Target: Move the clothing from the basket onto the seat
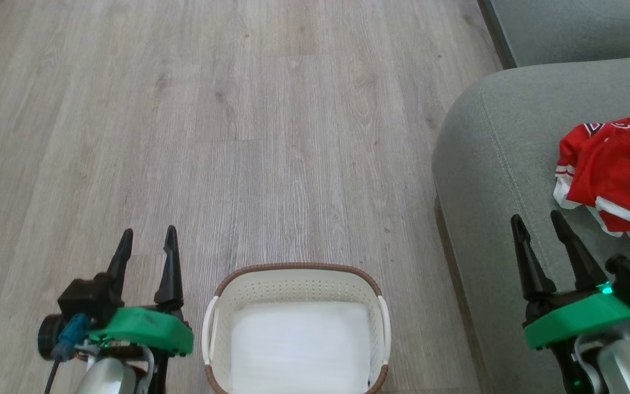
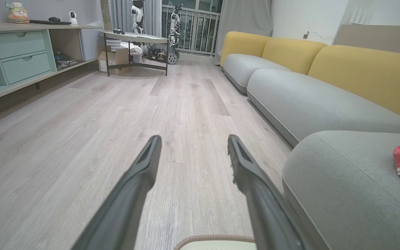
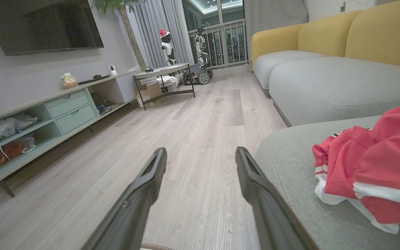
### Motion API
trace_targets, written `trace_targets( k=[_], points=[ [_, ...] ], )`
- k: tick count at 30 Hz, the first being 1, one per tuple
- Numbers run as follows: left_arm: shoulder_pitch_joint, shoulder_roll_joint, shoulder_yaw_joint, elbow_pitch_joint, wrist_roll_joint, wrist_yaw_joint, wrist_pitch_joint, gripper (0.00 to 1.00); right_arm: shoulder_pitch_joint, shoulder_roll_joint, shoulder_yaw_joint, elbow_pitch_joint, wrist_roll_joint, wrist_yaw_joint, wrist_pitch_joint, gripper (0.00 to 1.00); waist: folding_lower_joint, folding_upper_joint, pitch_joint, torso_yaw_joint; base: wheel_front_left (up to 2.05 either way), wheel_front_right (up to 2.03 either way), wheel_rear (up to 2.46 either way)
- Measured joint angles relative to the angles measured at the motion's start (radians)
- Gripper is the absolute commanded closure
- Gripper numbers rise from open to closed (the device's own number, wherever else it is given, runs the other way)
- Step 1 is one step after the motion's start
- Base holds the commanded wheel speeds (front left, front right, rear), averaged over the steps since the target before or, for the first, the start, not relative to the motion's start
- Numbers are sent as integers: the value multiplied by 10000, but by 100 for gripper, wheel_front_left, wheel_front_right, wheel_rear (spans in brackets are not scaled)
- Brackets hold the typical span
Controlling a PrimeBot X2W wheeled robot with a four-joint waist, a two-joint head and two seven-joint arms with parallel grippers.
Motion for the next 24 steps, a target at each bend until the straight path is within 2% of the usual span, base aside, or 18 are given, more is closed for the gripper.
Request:
trace_targets(
  k=[14, 20, 21, 24],
  points=[
    [0, -529, 669, 303, 562, -658, 0, 0, -1, 10, 119, 4, 2, 0, 0, 0, 0, 0, -15, -59, 0, 0, 0],
    [-1, -646, 917, 441, 711, -786, 0, 0, -1, 10, 151, 10, 2, 0, 0, 0, 0, 0, -31, -68, 0, 0, 0],
    [-1, -660, 928, 468, 757, -849, 0, 100, -1, 10, 151, 13, 4, 0, 0, 100, 0, 0, -34, -68, 0, 0, 0],
    [78, -732, 894, 813, 761, -892, 23, 100, 84, 90, 207, 303, 4, 0, 4, 100, 0, 0, -35, -68, 0, 0, 0]
  ],
)
